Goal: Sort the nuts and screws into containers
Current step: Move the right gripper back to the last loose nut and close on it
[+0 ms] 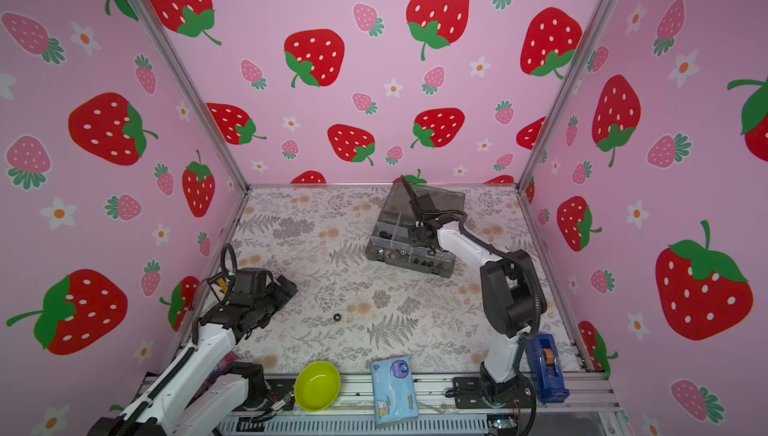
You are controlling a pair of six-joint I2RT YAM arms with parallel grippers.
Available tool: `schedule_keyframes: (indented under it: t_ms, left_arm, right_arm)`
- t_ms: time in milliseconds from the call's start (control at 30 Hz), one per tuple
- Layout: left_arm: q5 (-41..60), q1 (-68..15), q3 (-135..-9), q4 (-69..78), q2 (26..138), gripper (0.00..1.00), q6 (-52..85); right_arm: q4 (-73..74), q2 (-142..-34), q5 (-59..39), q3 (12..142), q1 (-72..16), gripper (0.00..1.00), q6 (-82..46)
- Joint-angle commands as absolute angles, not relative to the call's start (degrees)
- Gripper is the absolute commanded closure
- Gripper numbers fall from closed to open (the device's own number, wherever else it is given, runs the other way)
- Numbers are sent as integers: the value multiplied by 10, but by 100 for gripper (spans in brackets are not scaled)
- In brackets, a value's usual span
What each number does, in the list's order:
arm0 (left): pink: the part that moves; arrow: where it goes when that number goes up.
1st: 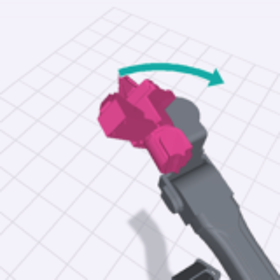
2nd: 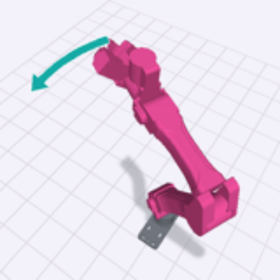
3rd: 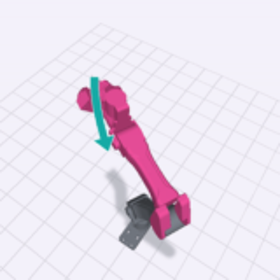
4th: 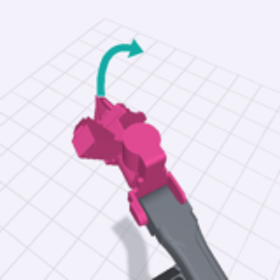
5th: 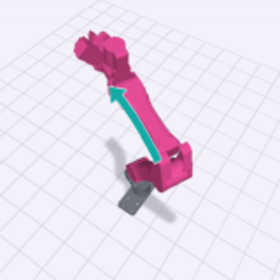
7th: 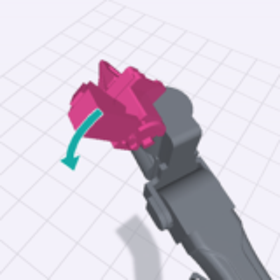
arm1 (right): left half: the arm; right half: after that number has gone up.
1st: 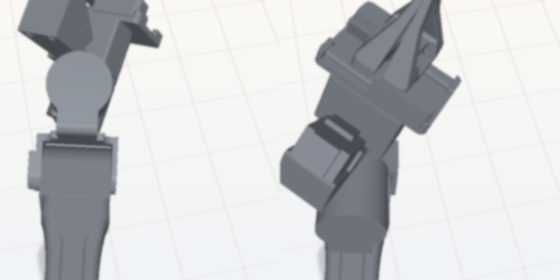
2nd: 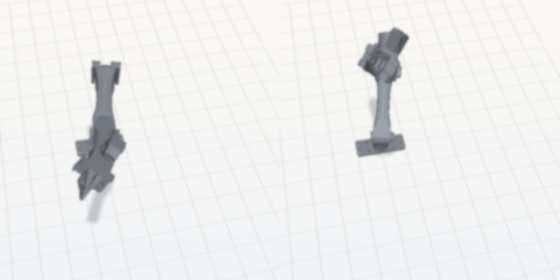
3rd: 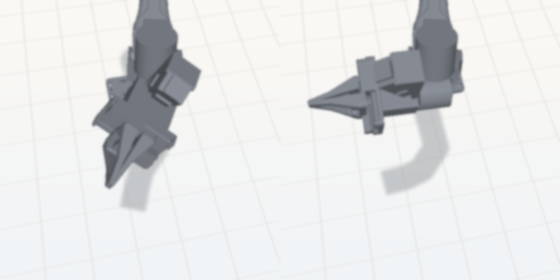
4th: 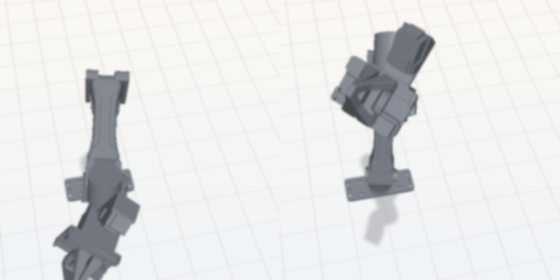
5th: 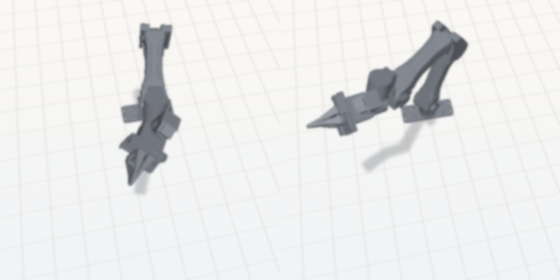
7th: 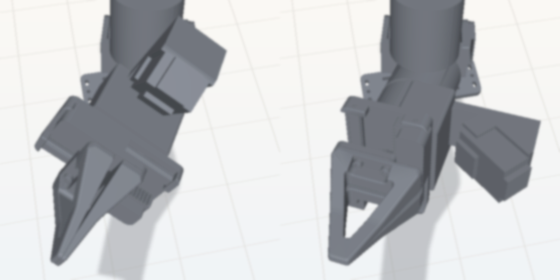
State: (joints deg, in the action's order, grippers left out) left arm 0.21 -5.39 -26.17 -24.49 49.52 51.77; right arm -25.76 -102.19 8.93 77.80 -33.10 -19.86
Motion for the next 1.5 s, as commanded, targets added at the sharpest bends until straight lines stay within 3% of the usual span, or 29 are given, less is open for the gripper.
schedule_keyframes:
  t_ms: [0,433,667,933,1467]
  left_arm:
    - [-3,-50,-284,-264,488,1,511]
    - [-24,-50,-284,-266,486,1,509]
    - [-30,-51,-285,-268,494,1,504]
    - [-37,-50,-285,-270,497,1,508]
    - [-36,-50,-287,-265,511,1,502]
  right_arm:
    - [-274,-995,112,760,-371,56,-206]
    - [-304,-989,138,749,-610,49,-243]
    - [-301,-1041,142,766,-697,36,-237]
    - [-304,-1088,138,793,-746,31,-216]
    - [-301,-1154,95,821,-755,34,-204]
